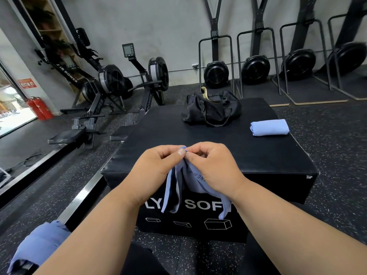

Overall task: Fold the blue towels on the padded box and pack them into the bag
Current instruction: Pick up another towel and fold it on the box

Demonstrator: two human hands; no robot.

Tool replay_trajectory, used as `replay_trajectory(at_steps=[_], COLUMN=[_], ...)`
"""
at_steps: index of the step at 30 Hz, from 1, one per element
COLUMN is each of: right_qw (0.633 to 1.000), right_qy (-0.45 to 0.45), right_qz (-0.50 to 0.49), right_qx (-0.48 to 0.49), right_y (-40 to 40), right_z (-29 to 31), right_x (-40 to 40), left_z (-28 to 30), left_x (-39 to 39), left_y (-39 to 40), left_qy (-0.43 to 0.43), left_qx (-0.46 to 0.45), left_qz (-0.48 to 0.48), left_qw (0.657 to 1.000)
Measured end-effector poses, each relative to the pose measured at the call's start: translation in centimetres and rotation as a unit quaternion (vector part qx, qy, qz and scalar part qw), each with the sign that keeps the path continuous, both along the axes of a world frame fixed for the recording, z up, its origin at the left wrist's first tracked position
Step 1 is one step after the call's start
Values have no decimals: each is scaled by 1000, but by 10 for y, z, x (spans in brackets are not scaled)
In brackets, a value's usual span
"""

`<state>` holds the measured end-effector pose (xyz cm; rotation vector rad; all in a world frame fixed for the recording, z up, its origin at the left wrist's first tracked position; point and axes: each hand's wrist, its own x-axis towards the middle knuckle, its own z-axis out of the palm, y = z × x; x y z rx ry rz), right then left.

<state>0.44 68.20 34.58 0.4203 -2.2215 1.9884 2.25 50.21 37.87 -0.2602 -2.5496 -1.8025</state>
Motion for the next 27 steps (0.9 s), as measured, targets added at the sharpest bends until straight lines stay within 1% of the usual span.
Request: replay_trajectory(at_steps=[6,9,12,15,18,22,24,27], right_qw=[999,998,997,998,998,994,990,988], right_qy=[2,4,18,13,-1,-43,-58,-71], right_qz=[46,54,41,28,24,65,80,69], right_qx=[-26,19,66,57,55,74,102,119], right_y=[6,10,15,22,29,33,35,39], right_z=[2,-6,-15,-19,-23,-30,-35,-47], right_x=[-1,-6,-8,-9,-11,-16,-16,-18], left_z=[-6,1,14,29,39,48,51,54], left_x=[-4,-6,-9,-12,-15,-16,-15,-17], left_y=[-10,-15,-19,-25,-34,-36,-36,-41], left_qy=[14,5,18,17,18,16,18,31], left_qx=[-19,19,36,66,82,124,138,148], left_qz=[14,30,38,40,33,28,23,17], left_qw=[1000,999,998,997,996,992,990,988])
